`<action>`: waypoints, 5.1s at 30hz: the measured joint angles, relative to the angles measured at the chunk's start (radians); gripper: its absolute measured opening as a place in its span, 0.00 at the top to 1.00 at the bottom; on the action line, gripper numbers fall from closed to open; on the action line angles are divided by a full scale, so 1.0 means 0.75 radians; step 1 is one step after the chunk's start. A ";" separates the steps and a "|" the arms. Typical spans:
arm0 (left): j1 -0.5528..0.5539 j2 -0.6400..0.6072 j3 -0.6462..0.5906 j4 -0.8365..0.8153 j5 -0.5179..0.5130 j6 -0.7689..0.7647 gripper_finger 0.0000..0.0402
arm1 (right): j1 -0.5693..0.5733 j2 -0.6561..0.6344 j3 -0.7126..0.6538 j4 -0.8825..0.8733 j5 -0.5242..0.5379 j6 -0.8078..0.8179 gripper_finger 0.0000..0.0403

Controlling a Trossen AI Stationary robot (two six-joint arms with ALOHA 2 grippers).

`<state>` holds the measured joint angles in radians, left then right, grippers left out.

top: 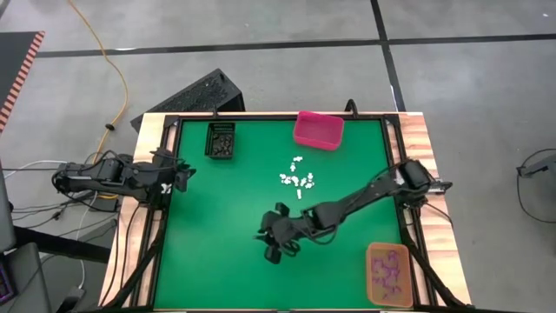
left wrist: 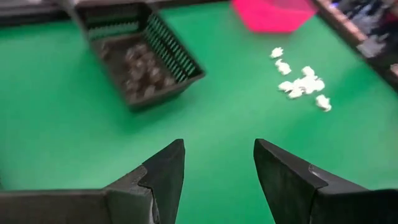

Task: Sort Halloween decoration
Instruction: Put the pink witch hat toy into the orange bin

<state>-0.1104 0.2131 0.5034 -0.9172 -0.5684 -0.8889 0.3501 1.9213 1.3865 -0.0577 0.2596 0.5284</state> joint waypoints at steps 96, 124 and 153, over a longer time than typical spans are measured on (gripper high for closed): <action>-0.019 0.000 0.000 0.098 -0.019 0.141 0.54 | 0.066 0.323 0.037 0.277 0.283 0.139 0.46; -0.019 0.001 0.000 0.092 -0.039 0.136 0.55 | 0.062 0.440 0.232 -0.004 0.343 0.269 0.93; -0.019 0.000 0.000 0.073 -0.042 0.095 0.54 | 0.863 -0.456 0.239 -1.924 -0.227 1.892 0.93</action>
<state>-0.1249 0.2131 0.5034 -0.8627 -0.5999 -0.8178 0.9974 1.5793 1.5658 -1.5011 0.0895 1.9475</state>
